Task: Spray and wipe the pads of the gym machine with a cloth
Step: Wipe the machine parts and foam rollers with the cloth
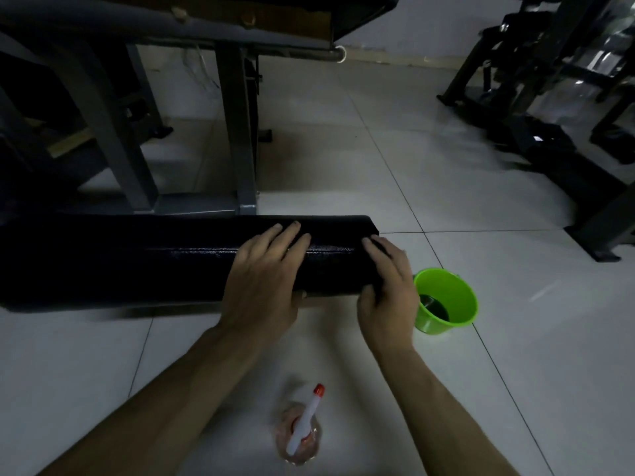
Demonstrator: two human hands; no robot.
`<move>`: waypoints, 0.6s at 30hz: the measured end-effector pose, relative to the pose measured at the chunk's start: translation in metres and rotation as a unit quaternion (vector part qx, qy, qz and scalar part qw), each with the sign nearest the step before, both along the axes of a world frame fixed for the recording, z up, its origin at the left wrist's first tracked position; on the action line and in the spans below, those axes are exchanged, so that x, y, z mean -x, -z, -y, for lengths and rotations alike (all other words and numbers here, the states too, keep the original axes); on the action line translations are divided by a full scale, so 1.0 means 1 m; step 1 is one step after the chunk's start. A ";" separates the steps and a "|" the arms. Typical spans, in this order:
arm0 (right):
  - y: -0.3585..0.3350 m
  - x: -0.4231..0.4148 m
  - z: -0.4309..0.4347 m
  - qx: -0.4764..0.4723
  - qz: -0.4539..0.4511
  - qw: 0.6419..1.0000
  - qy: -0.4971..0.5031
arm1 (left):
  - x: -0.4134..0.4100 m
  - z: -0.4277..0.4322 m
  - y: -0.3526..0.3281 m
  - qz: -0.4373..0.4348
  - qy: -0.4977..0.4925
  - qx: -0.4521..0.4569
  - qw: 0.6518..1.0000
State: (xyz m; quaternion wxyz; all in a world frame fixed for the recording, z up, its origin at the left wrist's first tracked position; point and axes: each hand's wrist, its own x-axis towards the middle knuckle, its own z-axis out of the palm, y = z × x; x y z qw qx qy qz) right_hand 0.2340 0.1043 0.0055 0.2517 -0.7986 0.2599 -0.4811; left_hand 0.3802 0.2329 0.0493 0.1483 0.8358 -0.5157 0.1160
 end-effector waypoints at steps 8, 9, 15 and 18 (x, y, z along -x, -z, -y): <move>0.021 0.020 0.032 -0.327 0.215 0.918 0.055 | 0.037 0.048 -0.003 0.042 0.028 -0.039 0.998; 0.020 0.020 0.028 -0.323 0.215 0.921 0.041 | 0.041 0.057 -0.006 0.048 0.025 -0.054 0.997; 0.031 0.004 -0.006 -0.327 0.195 0.921 -0.082 | 0.054 0.090 -0.014 0.061 -0.029 -0.102 0.993; 0.023 0.002 0.009 -0.324 0.200 0.919 -0.103 | 0.053 0.091 -0.012 0.060 -0.040 -0.105 0.992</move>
